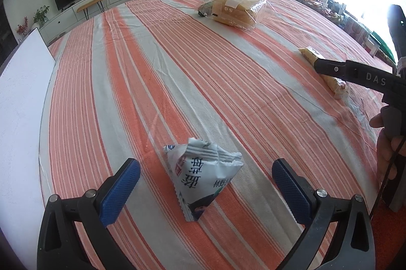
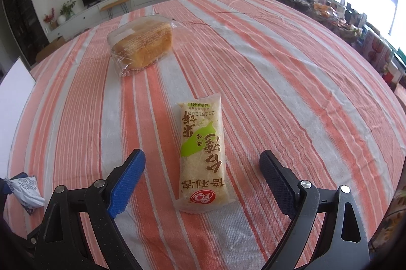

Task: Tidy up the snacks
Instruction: 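Move the left tool to the white triangular snack packet and grasp it, then grasp the rice cake packet with the right tool while the left tool carries the triangular packet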

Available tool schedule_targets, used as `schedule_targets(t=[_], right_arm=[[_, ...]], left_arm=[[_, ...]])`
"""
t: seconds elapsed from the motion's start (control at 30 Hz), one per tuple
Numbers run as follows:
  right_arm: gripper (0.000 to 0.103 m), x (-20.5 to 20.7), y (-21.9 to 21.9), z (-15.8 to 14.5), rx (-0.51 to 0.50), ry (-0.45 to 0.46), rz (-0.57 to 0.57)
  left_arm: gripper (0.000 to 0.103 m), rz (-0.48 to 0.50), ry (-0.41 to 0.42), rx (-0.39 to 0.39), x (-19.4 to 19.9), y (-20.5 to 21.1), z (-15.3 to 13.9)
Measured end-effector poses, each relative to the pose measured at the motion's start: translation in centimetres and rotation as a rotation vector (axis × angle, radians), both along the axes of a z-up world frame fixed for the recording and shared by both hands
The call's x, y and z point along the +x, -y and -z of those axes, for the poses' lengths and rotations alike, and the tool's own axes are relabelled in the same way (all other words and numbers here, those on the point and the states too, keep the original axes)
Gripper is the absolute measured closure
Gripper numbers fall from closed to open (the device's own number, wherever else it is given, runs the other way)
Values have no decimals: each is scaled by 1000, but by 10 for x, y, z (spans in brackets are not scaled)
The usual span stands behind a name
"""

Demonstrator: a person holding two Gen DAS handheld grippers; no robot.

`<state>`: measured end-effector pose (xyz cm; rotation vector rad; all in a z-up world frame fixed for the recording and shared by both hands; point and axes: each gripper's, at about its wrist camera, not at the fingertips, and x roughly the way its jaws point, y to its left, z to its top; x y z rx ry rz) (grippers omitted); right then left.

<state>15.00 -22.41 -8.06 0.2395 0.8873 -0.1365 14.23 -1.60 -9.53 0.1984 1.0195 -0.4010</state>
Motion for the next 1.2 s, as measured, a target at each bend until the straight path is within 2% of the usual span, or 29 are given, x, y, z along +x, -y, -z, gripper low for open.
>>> schedule_targets(t=[0.1, 0.17, 0.23, 0.3, 0.43, 0.5, 0.53, 0.57, 0.6, 0.63, 0.67, 0.7, 0.73, 0.8, 0.87, 0.97, 1.1, 1.2], right_arm=[[10, -29, 45, -14, 287, 155, 94], [9, -41, 64, -17, 346, 170, 138], [9, -39, 70, -22, 327, 132, 121], [9, -31, 69, -28, 289, 86, 97], [10, -6, 49, -26, 238, -86, 21], [10, 5, 31, -21, 176, -147, -44], [11, 10, 21, -15, 134, -175, -76], [12, 14, 13, -9, 89, -198, -96], [14, 16, 7, -3, 47, -210, -101], [21, 16, 4, 1, 10, -209, -94], [57, 12, 0, -1, -66, -190, -75], [73, 8, -3, -2, -107, -186, -69], [73, 4, -1, -3, -67, -183, -65], [74, -9, 8, -7, 76, -159, -50], [74, -22, 8, -17, 130, -127, -53], [73, -35, -8, -40, 243, -82, -115], [73, -44, -69, -90, 324, -6, -285], [73, -49, -135, -131, 381, 47, -453]], left_arm=[[1, -58, -35, -68, -6, -25, -5], [1, -78, -51, -102, -9, -34, -5], [1, -67, -49, -100, -11, -32, -5], [1, -54, -44, -58, -10, -21, -2], [6, -39, 8, 27, -11, 0, 2], [20, -52, 31, 15, -13, 0, -2], [39, -66, 42, 7, -13, -2, -4], [50, -77, 45, -9, -11, -4, -7], [51, -89, 44, -23, -9, -7, -8], [51, -99, 34, -43, -8, -10, -9], [52, -108, 26, -64, -8, -15, -11], [52, -115, 26, -84, -10, -21, -14], [52, -121, 28, -109, -14, -26, -18], [52, -131, 20, -184, -24, -38, -30], [52, -130, 13, -272, -37, -48, -47], [52, -117, 14, -372, -59, -61, -78], [52, -122, 55, -452, -93, -93, -126], [52, -200, 116, -456, -117, -139, -157]])
